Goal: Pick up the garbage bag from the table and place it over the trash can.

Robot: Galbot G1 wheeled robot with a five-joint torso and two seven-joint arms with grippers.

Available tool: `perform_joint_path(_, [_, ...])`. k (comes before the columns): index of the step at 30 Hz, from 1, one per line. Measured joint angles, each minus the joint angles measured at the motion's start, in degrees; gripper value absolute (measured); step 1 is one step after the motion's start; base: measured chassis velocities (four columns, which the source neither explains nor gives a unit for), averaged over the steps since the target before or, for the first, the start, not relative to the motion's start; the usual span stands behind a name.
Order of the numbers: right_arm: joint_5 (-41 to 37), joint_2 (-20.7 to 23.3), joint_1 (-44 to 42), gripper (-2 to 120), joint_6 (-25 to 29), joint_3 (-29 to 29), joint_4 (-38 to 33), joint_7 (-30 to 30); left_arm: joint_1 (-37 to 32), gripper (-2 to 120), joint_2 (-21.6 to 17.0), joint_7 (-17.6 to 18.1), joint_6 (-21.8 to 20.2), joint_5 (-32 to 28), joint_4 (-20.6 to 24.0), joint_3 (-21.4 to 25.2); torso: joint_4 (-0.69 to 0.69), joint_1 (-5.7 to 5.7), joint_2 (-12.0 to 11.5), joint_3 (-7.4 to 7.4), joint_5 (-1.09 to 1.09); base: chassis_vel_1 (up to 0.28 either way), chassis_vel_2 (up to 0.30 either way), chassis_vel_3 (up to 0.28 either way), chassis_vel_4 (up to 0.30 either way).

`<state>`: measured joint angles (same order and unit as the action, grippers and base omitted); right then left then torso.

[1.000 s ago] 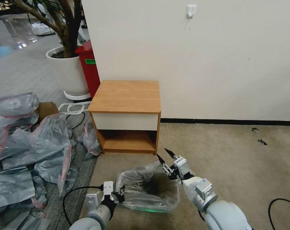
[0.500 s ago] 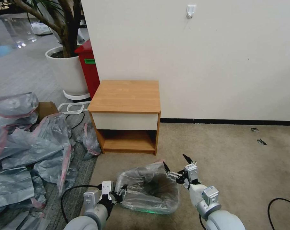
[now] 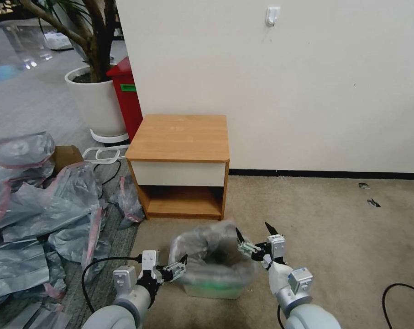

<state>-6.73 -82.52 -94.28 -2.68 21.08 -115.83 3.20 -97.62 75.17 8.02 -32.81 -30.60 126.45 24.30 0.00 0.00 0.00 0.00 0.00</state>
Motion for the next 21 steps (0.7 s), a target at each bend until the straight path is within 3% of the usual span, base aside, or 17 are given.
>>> perform_joint_path(3, [-0.2,-0.5,-0.3,100,0.6,0.0,0.1,-0.7,-0.1,100,0.0,-0.4,2.3,1.2,0.0,0.3,0.0,0.0,0.0,0.0,0.0,0.0,0.0,0.0,0.0])
perform_joint_path(5, [-0.8,-1.0,-0.6,100,1.6,0.1,0.3,-1.7,-0.1,100,-0.1,-1.5,8.0,3.4,-0.9,0.5,0.0,0.0,0.0,0.0,0.0,0.0,0.0,0.0,0.0])
perform_joint_path(6, [-1.3,-1.4,-0.8,100,2.6,0.1,0.6,-2.6,-0.1,100,-0.1,-2.5,14.8,6.0,-2.4,0.7,0.0,0.0,0.0,0.0,0.0,0.0,0.0,0.0,0.0])
perform_joint_path(7, [-1.3,-1.4,-0.8,100,2.6,0.1,0.6,-2.6,-0.1,100,-0.1,-2.5,14.8,6.0,-2.4,0.7,0.0,0.0,0.0,0.0,0.0,0.0,0.0,0.0,0.0])
perform_joint_path(10, [-1.5,-2.4,-1.0,100,5.5,0.6,1.3,-4.8,0.3,100,-0.2,-6.2,33.3,13.1,-8.2,1.8,0.0,0.0,0.0,0.0,-0.02,0.0,0.0,0.0,0.0])
perform_joint_path(11, [-1.2,-2.6,-1.1,100,6.2,0.9,1.4,-5.1,0.3,100,-0.2,-7.0,35.5,14.3,-9.0,2.3,0.0,0.0,0.0,0.0,-0.01,0.0,0.0,0.0,0.0])
perform_joint_path(15, [0.8,-3.4,-1.6,100,9.9,2.0,1.5,-5.7,0.0,100,-0.1,-7.6,39.3,16.1,-10.3,3.7,0.0,0.0,0.0,0.0,0.0,0.0,0.0,0.0,0.0])
perform_joint_path(21, [1.3,-3.6,-1.8,100,11.1,2.4,1.5,-5.4,-0.1,100,0.0,-7.4,39.5,16.1,-10.4,3.9,0.0,0.0,0.0,0.0,0.0,0.0,0.0,0.0,0.0])
